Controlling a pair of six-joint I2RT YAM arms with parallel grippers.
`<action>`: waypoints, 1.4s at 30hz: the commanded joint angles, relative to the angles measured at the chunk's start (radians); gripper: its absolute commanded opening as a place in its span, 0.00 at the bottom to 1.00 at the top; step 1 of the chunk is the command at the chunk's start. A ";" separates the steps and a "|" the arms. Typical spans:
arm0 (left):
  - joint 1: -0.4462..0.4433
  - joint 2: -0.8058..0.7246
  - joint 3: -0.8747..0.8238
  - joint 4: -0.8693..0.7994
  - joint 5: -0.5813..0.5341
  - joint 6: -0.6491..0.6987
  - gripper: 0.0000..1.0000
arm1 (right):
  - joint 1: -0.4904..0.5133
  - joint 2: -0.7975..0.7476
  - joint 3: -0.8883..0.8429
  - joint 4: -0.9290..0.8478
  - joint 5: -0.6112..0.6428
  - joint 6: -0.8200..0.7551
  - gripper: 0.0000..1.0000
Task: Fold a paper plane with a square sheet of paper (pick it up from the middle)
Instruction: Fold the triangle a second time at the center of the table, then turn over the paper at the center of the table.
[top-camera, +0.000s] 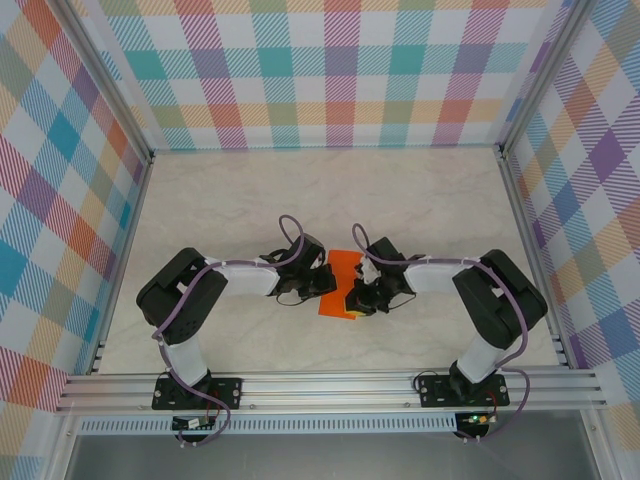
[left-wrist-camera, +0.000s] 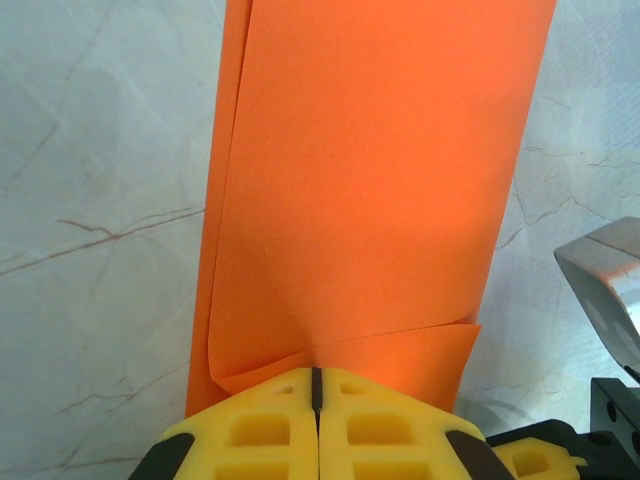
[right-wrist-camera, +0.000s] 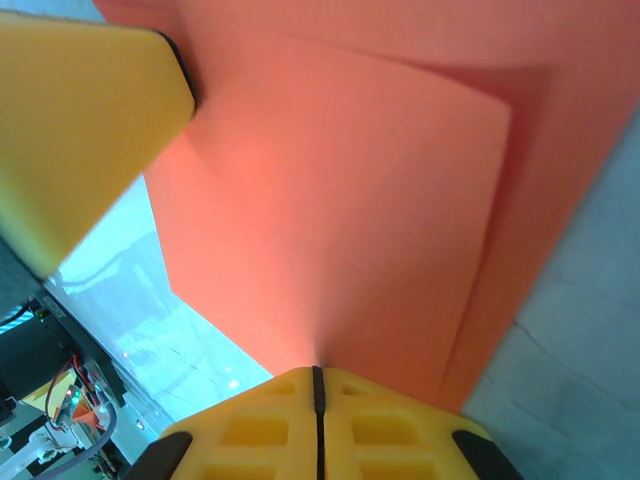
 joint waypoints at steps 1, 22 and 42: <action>-0.001 0.029 -0.022 -0.075 -0.067 -0.004 0.05 | -0.002 -0.014 -0.072 -0.139 0.017 0.007 0.08; -0.001 0.007 0.005 -0.071 -0.032 -0.001 0.07 | -0.087 -0.142 0.057 -0.182 0.106 0.035 0.36; -0.001 0.007 0.035 -0.072 -0.010 -0.002 0.09 | -0.089 0.030 0.134 -0.080 0.065 0.064 0.34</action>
